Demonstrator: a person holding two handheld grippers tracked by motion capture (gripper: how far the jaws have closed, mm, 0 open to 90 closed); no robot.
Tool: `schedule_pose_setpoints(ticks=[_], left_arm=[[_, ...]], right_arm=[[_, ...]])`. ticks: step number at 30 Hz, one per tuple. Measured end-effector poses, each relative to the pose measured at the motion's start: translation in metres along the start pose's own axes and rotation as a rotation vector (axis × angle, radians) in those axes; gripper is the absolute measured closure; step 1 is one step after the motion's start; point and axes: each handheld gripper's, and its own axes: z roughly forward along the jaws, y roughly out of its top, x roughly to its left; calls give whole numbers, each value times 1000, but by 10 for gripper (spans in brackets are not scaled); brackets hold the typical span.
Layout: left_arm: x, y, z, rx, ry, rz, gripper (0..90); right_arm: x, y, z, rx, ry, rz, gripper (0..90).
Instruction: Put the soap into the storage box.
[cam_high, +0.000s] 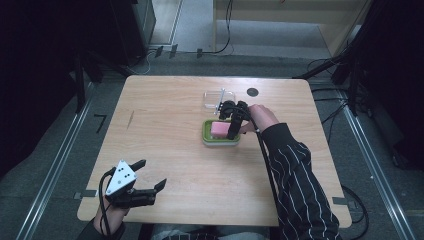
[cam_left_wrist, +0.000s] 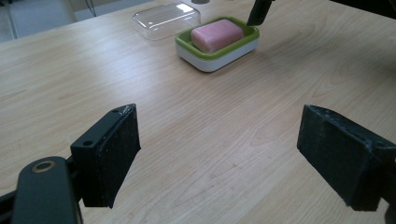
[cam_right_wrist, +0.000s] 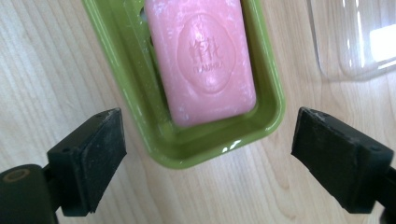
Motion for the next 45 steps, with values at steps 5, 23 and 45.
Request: schedule_pose_setpoints(ticks=[5, 23, 45], left_arm=[[-1, 1, 0, 1, -2, 5, 140], [-1, 2, 2, -5, -10, 8, 140], [-3, 3, 4, -7, -18, 18, 140]], right_arm=[[4, -4, -8, 11, -8, 35, 88], [19, -30, -24, 81, -12, 122, 68], [46, -74, -26, 171, -23, 225, 68]])
